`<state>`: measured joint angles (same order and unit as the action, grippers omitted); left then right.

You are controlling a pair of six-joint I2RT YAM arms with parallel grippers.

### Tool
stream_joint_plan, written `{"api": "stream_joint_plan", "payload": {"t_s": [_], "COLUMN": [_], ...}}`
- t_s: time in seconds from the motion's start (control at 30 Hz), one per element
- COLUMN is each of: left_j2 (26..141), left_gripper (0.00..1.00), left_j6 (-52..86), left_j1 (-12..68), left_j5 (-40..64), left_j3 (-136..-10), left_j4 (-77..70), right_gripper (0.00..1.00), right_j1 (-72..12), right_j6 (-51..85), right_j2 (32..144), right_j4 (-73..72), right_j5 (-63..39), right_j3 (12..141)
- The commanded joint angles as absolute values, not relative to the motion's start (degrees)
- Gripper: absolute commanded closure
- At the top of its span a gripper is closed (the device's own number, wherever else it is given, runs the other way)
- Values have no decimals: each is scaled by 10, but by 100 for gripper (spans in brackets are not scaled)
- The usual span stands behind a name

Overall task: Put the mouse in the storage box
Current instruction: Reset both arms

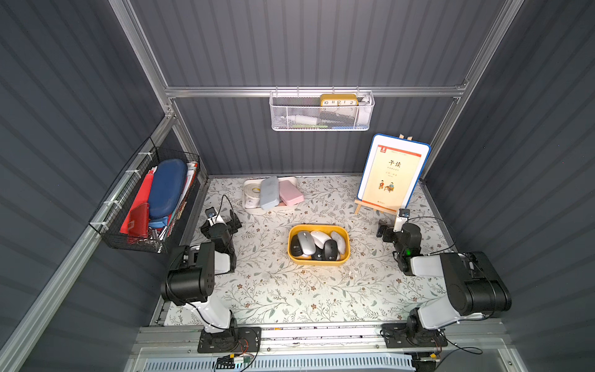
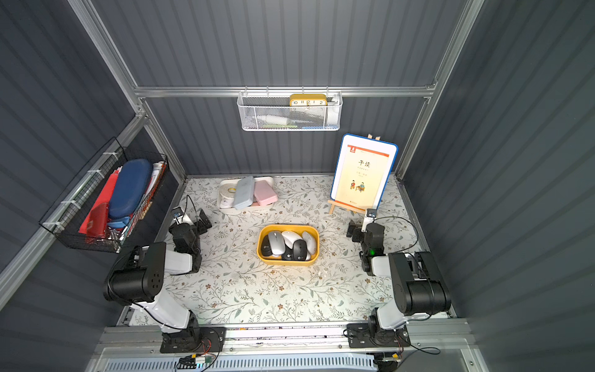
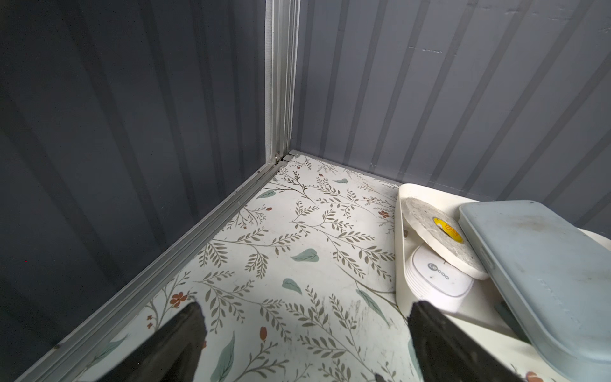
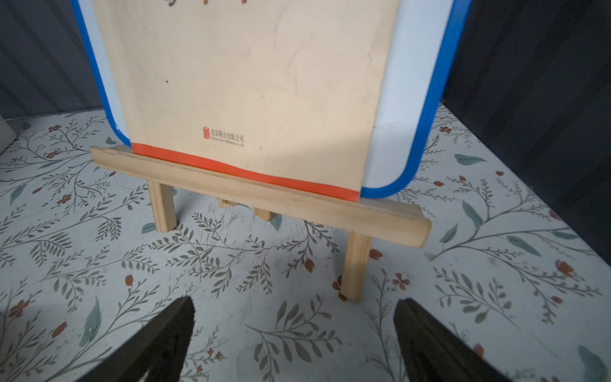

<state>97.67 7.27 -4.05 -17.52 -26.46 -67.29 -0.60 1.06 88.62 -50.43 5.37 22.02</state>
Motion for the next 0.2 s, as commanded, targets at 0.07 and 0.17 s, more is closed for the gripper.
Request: {"api": "stream_joint_plan", "payload": {"t_s": [0.07, 0.17], "left_j2": [975, 975], "left_gripper": [1, 1], "left_j6": [81, 81], "left_j1": [-40, -40], "left_j5": [-167, -166], "left_j3": [-265, -265], "left_j4": [-687, -687], "right_gripper": [1, 1], "right_j1": [-5, -5], "right_j6": [19, 17], "right_j2": [888, 884], "right_j4": [-501, -501], "right_j5": [56, 56], "right_j3": [231, 228]}}
